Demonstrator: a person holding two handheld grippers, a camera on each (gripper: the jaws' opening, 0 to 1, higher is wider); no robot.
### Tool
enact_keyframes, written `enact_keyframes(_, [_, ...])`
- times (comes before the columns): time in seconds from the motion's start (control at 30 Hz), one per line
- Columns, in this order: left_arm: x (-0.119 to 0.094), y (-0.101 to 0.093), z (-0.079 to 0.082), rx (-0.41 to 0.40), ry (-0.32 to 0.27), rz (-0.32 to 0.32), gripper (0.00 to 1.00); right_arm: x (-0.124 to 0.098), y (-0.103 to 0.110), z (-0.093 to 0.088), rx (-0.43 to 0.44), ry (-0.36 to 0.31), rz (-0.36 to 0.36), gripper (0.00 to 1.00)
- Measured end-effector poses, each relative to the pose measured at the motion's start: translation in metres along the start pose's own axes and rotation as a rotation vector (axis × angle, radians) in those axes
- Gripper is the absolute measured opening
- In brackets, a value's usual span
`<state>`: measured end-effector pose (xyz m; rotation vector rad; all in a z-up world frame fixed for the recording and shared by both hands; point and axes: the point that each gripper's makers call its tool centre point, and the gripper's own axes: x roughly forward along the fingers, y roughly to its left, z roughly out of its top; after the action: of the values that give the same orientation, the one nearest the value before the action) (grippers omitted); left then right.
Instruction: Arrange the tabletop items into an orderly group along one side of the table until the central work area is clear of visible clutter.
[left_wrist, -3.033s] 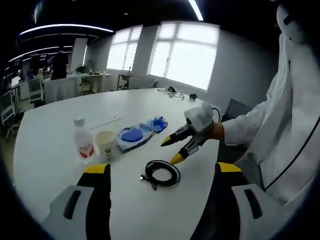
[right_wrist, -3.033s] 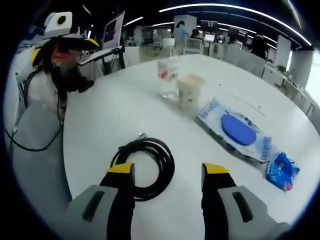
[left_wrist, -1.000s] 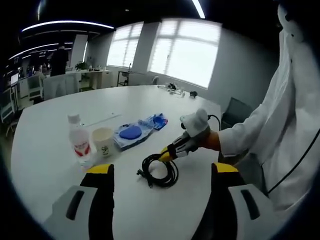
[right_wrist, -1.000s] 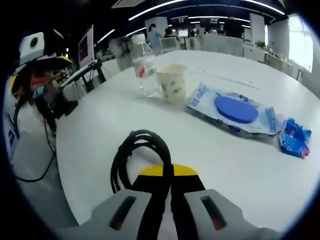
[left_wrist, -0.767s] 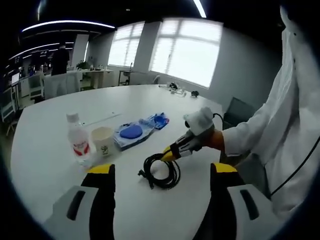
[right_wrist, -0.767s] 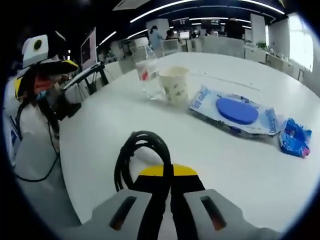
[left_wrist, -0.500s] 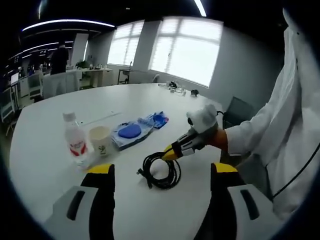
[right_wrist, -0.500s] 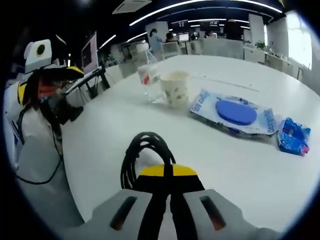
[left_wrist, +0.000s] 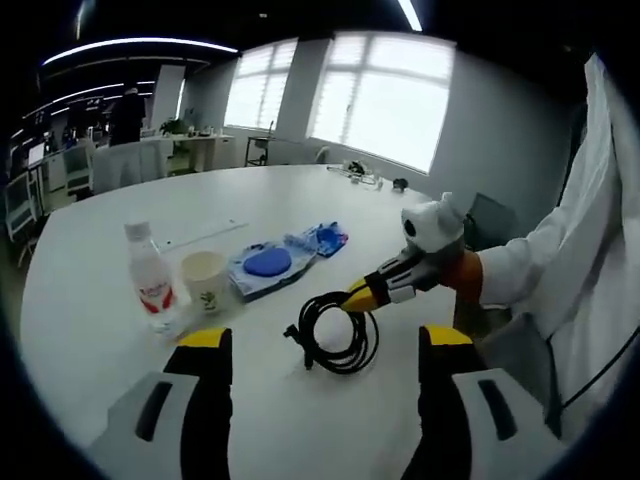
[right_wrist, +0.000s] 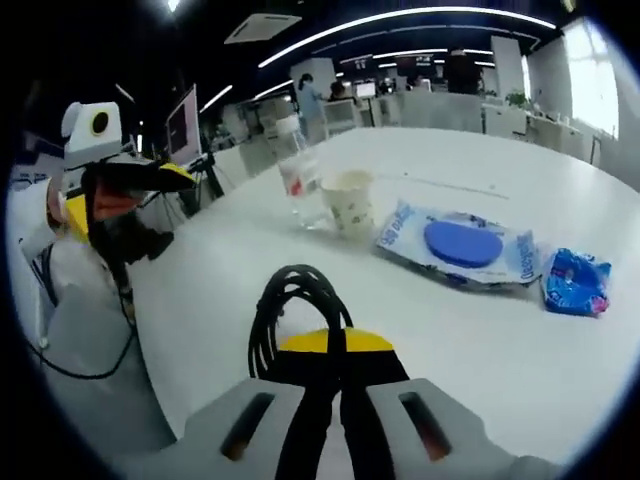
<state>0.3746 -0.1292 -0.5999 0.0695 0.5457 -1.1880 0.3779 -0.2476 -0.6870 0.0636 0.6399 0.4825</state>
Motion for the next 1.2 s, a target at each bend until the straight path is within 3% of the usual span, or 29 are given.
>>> enact_keyframes(0.43, [0.024,0.001,0.011,0.021,0.001,0.057,0.67,-0.03,0.003,0.039,0.022,-0.114,-0.009,0.0])
enact_keyframes(0.6, [0.04,-0.002,0.017,0.038,0.006,0.084,0.57,-0.044,0.002,0.048,0.038,-0.149,-0.014,0.0])
enact_keyframes(0.93, [0.081,-0.028,0.021,0.045,0.021,0.058,0.46,-0.075,-0.013,0.052,0.065,-0.193,-0.042,0.0])
enact_keyframes(1.2, [0.113,-0.051,0.025,0.052,0.02,0.024,0.33,-0.1,-0.035,0.042,0.087,-0.196,-0.059,0.0])
